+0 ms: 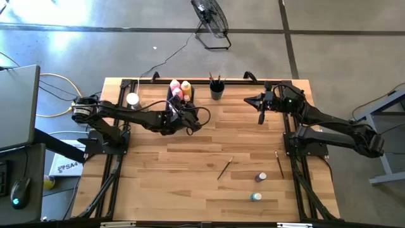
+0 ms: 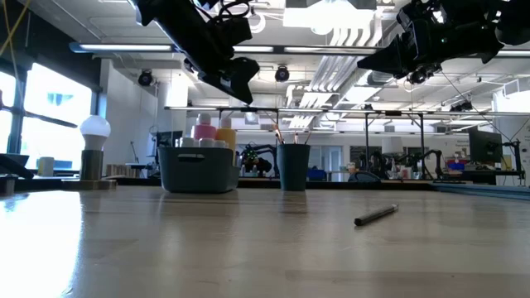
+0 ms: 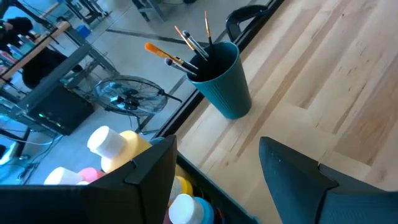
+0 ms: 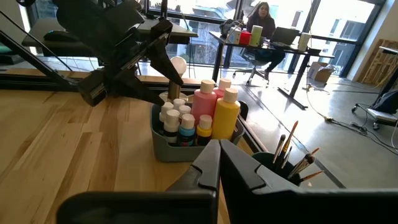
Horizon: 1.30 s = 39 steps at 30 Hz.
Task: Pick & Place Paint Supplies
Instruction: Put the silver paint brush into the green cup
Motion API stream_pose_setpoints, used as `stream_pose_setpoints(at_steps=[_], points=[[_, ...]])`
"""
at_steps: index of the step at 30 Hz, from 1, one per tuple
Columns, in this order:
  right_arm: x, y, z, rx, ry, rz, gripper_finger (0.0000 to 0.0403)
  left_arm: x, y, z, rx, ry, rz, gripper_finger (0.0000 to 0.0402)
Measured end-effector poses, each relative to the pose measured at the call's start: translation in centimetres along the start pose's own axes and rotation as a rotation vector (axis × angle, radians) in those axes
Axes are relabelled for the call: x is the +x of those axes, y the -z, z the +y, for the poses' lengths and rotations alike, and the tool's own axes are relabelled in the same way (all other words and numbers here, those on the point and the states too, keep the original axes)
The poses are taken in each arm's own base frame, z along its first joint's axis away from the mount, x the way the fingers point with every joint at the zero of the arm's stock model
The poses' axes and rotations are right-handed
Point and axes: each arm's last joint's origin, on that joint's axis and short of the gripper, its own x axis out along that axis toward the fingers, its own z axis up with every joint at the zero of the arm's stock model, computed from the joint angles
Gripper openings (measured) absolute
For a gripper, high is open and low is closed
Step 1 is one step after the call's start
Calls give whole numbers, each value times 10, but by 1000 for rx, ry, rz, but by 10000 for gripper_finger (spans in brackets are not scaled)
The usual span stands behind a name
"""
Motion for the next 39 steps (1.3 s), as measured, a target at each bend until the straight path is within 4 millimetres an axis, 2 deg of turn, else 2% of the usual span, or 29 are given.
stream_pose_setpoints(at_steps=[9, 15, 22, 27, 33, 39], points=[[0, 0, 0, 1, 0, 1, 2, 0, 0, -1, 2, 44, 0, 223], [0, 0, 0, 0, 0, 0, 2, -5, -5, 1, 55, 149, -23, 223], [0, 1, 0, 2, 2, 6, 2, -12, 16, 12, 22, 98, -93, 223], [0, 1, 0, 3, 1, 8, 2, -27, 35, 31, -34, 130, -211, 223], [0, 1, 0, 2, 2, 6, 2, -48, 58, 56, 2, 136, -310, 223], [0, 0, 0, 1, 3, 3, 2, -56, 79, 67, -25, 158, -344, 223]])
